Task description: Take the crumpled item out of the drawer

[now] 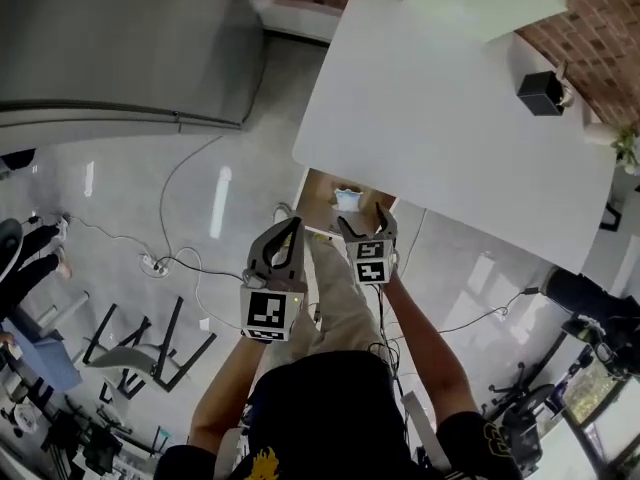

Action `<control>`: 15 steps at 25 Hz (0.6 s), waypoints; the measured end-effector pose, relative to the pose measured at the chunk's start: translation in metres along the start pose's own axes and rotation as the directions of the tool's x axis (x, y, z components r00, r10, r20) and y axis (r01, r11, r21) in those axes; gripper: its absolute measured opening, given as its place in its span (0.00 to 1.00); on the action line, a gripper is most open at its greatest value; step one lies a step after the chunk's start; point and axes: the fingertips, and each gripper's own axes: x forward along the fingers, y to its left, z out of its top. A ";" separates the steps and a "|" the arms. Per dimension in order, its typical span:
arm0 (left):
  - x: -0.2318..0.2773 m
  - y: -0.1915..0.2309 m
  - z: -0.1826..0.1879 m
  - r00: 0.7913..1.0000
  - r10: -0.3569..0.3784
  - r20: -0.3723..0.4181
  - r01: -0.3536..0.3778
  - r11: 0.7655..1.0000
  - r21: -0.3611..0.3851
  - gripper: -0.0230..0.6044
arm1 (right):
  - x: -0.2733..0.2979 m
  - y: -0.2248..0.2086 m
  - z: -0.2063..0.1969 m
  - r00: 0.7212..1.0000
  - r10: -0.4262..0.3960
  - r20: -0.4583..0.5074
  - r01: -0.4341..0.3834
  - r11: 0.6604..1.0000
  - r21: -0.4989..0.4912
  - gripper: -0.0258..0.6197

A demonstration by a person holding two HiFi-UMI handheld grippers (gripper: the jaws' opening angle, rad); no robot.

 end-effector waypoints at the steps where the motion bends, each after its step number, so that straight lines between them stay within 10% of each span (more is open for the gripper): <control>1: 0.007 0.004 -0.009 1.000 0.006 -0.004 -0.006 1.000 -0.001 0.06 | 0.022 -0.008 -0.013 0.998 -0.041 -0.042 0.041 0.999 0.012 0.68; 15: 0.023 0.040 -0.100 0.991 0.120 -0.060 -0.129 0.975 -0.181 0.06 | 0.204 -0.032 -0.141 0.931 -0.052 -0.362 0.070 0.997 0.036 0.44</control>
